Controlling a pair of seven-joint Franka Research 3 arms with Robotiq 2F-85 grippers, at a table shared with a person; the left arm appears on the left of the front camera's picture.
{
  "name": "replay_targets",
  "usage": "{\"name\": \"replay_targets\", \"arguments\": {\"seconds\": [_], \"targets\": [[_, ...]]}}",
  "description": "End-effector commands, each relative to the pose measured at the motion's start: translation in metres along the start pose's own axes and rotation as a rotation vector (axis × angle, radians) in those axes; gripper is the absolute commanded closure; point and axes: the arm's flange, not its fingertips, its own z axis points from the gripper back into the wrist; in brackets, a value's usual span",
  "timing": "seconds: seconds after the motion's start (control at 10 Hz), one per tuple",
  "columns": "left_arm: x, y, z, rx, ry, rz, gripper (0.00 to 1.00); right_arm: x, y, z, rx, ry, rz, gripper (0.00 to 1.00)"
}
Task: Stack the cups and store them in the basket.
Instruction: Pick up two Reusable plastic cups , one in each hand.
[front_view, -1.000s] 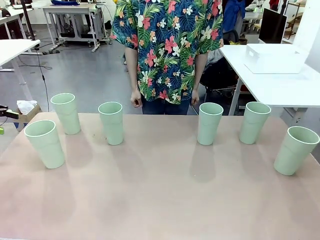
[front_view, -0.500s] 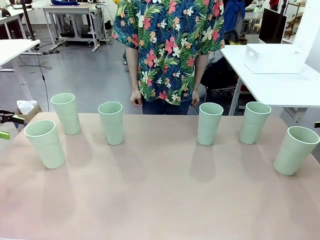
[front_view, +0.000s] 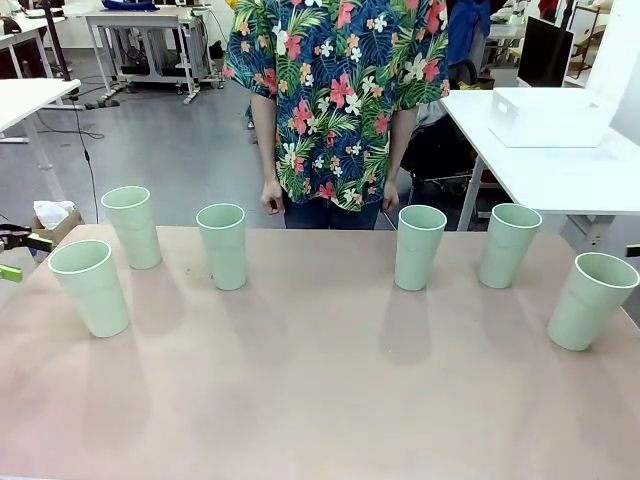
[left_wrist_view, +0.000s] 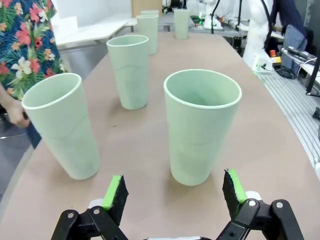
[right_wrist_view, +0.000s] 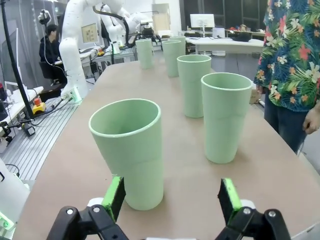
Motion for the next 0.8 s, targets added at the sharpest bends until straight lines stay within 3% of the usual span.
{"name": "replay_targets", "arguments": {"seconds": [0.0,0.7], "targets": [[-0.01,0.008,-0.003,-0.056,-0.075,-0.005,0.0,-0.007,0.001,-0.012,0.091,-0.012,-0.003,0.0],[-0.034,0.013,-0.028,-0.131,-0.141,-0.043,0.0,-0.034,-0.009,-0.049,0.181,-0.033,-0.009,0.0]]}}
